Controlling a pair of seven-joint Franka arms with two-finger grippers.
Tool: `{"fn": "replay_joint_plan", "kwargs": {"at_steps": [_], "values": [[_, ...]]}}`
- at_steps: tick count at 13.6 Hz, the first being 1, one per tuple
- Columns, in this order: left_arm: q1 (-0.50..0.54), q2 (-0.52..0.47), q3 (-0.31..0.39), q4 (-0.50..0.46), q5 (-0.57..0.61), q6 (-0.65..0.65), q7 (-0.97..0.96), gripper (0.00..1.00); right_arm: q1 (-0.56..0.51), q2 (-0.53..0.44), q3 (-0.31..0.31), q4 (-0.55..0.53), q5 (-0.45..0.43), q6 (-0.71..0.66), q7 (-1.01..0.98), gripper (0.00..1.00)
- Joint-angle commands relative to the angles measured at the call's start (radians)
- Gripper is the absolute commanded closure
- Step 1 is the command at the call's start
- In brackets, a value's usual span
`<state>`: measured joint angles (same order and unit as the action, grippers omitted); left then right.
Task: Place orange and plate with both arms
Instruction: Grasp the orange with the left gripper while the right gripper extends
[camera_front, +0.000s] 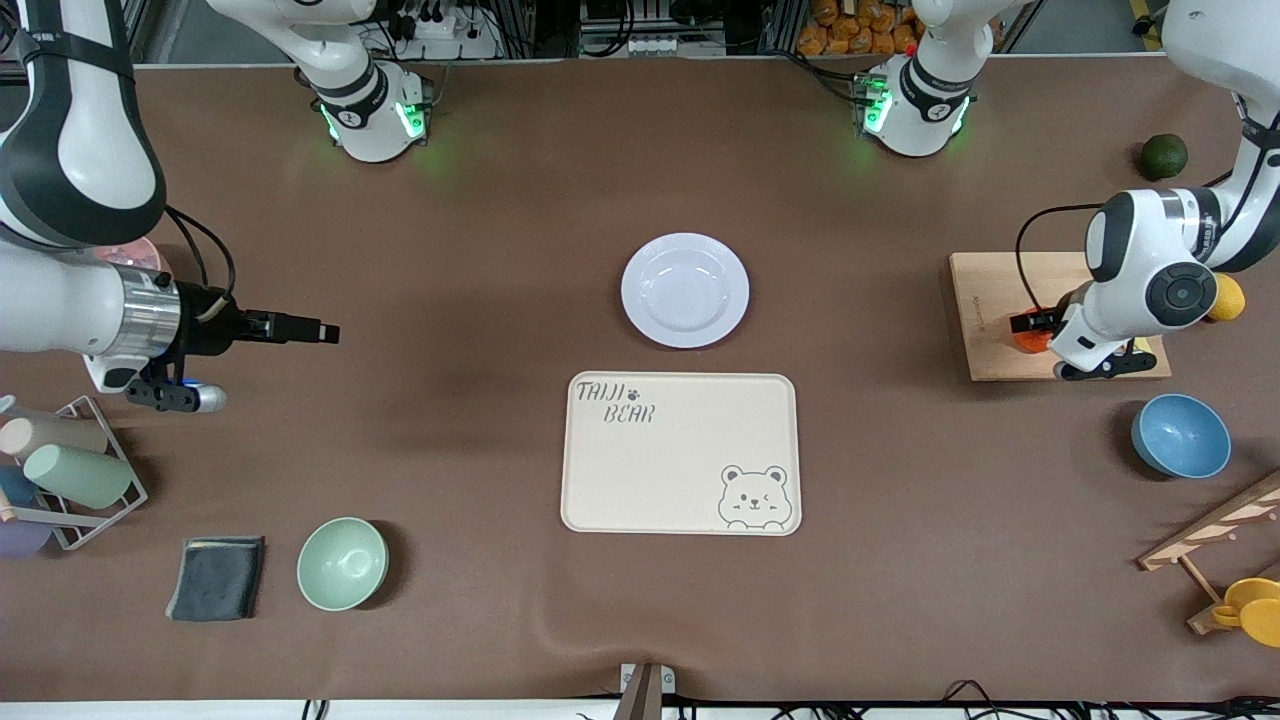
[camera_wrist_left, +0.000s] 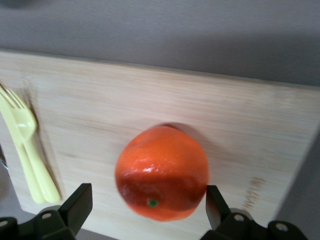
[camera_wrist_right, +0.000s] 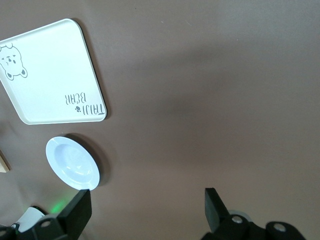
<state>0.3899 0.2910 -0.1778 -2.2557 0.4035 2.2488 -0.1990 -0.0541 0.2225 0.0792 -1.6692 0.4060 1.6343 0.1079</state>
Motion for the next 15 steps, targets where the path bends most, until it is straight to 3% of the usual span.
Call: {"fn": "replay_joint_plan", "kwargs": {"at_steps": [1, 8, 9, 10, 11, 15], "values": [[0.029, 0.022, -0.011, -0.004, 0.046, 0.05, 0.0, 0.0, -0.018, 0.005, 0.008, 0.003, 0.019, -0.008, 0.01, 0.0], [0.029, 0.06, -0.015, -0.005, 0.046, 0.101, -0.004, 0.0, -0.018, 0.011, 0.008, 0.003, 0.02, -0.008, 0.01, 0.0], [0.029, 0.06, -0.015, -0.007, 0.046, 0.101, -0.004, 0.39, -0.019, 0.011, 0.008, 0.003, 0.022, -0.008, 0.01, 0.0], [0.029, 0.059, -0.015, -0.007, 0.046, 0.101, -0.002, 0.71, -0.02, 0.011, 0.008, 0.005, 0.022, -0.008, 0.01, 0.0], [0.027, 0.054, -0.015, -0.007, 0.046, 0.101, -0.002, 0.86, -0.02, 0.011, 0.008, 0.003, 0.03, -0.008, 0.01, 0.0], [0.024, -0.013, -0.063, -0.007, 0.044, 0.084, -0.004, 0.91, -0.033, 0.015, 0.008, 0.003, 0.037, -0.01, 0.001, 0.0]]}}
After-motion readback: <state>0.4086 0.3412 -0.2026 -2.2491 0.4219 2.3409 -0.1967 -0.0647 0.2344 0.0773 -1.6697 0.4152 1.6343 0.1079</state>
